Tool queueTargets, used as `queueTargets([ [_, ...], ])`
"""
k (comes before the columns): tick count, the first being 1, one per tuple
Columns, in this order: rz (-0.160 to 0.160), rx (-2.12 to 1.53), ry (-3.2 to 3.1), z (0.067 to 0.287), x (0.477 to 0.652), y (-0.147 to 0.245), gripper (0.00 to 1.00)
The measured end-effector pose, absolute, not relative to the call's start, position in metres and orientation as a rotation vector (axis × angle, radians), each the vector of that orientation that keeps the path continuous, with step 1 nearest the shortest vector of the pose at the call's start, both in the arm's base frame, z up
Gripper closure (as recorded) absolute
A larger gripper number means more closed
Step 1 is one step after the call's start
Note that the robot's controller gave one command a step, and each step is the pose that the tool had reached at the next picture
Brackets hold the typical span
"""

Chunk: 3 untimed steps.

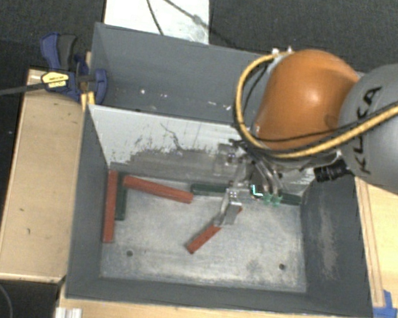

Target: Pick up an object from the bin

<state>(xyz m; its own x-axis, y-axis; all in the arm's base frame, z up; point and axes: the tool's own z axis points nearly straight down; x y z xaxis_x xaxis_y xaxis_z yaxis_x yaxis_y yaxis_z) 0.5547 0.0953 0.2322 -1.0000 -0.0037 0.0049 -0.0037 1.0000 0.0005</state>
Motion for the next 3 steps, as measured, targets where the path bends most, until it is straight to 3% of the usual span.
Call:
queueTargets([
  [1,-0.003,0.606,-3.092,0.285,0.558,0.145,0.00],
  [2,-0.002,0.692,-3.058,0.066,0.541,0.106,0.00],
  [3,-0.002,0.689,-3.066,0.070,0.543,0.106,1.00],
])
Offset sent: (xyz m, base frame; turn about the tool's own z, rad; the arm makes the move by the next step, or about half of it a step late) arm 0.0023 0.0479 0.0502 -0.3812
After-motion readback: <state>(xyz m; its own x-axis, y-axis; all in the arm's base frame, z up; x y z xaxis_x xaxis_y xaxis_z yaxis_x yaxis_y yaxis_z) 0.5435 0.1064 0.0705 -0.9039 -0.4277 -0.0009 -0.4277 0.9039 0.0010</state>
